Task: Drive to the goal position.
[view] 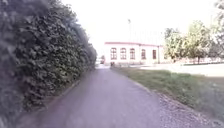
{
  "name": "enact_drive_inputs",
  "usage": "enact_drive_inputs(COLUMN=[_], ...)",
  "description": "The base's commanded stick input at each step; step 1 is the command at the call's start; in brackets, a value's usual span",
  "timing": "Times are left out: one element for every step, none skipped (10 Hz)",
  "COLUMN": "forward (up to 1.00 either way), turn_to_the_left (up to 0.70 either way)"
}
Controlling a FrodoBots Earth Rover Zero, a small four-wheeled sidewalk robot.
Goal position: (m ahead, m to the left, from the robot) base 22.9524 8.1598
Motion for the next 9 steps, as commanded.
enact_drive_inputs(forward=[0.44,0.44,0.44,0.44,0.44,0.44,0.44,0.44,0.44], turn_to_the_left=[0.02,0.02,0.02,0.02,0.02,0.02,0.02,0.02,0.02])
